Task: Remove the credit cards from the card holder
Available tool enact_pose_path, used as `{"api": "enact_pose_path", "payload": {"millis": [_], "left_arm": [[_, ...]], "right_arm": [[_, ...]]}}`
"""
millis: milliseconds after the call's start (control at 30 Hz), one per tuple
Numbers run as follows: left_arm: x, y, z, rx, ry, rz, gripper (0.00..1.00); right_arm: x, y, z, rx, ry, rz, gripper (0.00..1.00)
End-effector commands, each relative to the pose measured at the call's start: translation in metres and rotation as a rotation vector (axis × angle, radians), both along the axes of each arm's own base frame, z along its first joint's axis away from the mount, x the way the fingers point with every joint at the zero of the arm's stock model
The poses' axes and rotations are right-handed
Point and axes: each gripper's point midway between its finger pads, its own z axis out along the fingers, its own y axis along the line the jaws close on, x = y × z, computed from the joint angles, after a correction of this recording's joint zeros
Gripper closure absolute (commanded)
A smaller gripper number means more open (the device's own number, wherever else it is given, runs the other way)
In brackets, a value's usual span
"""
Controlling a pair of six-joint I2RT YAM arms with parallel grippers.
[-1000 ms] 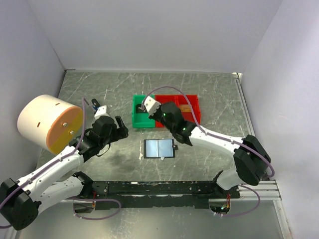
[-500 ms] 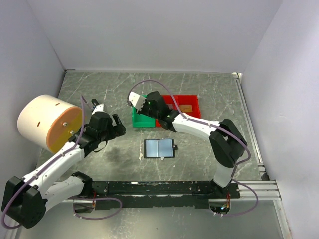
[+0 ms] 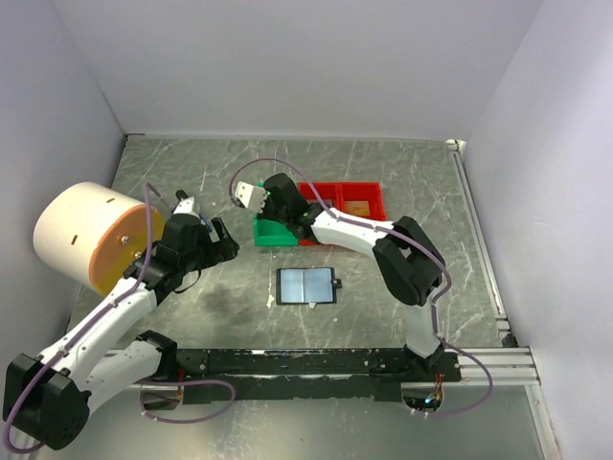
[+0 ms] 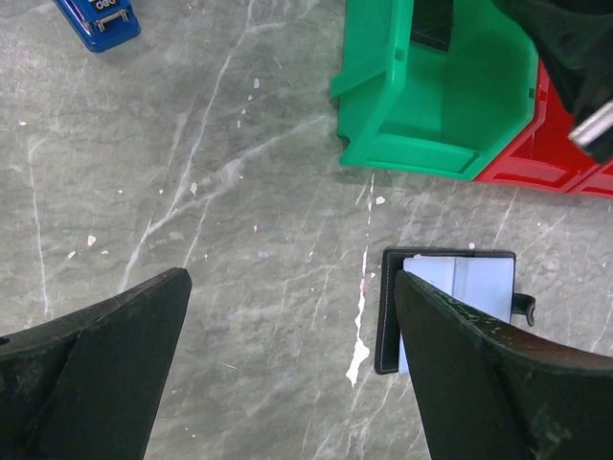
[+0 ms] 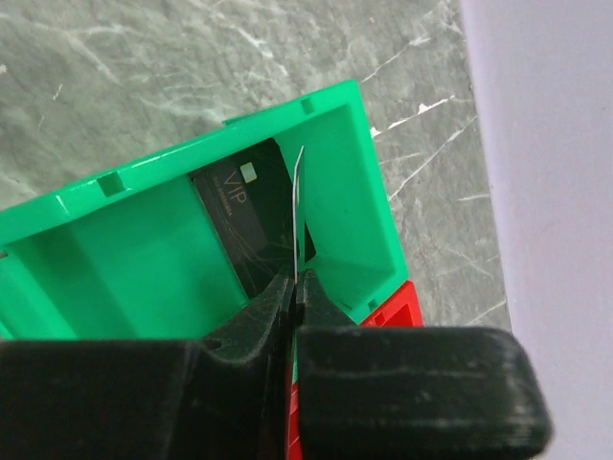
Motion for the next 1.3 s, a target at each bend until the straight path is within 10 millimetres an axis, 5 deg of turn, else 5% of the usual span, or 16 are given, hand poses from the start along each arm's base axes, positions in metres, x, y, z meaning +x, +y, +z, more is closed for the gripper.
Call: {"api": "enact_pose_path", "payload": {"millis": [0,400,733,900,1100,1267], "left_arm": [[0.0,-0.002,0.02,-0.024,-0.044,-0.032,0.0],[-0.005,0.012,0.051,-0.059,-0.134,0.051,0.0],[-0.005,0.01,0.048,-0.052,-0.117,0.038,0.0],[-0.006,0.014,0.043,-0.033,-0.11,0.046,0.0],[-0.003,0.01,0.042,-0.033,-0.104,0.024,0.0],[-0.002,0.002,0.037,-0.029,-0.083,-0.023,0.0]], "right_arm": [[0.011,-0.006,-0.005,-0.085,-0.037,0.003,1.0],[0.033,-0.003,-0.037,-0.134,-0.058,-0.024,1.0],[0.05,0.0,-0.058,-0.185,-0.119,0.002,0.94],[0.047,-0.008,-0.058,-0.213,-0.163,0.013,0.79],[0.034,-0.002,-0.035,-0.121,-0.139,0.06,0.47],[0.03,-0.001,-0.013,-0.072,-0.133,0.066,0.4]]}}
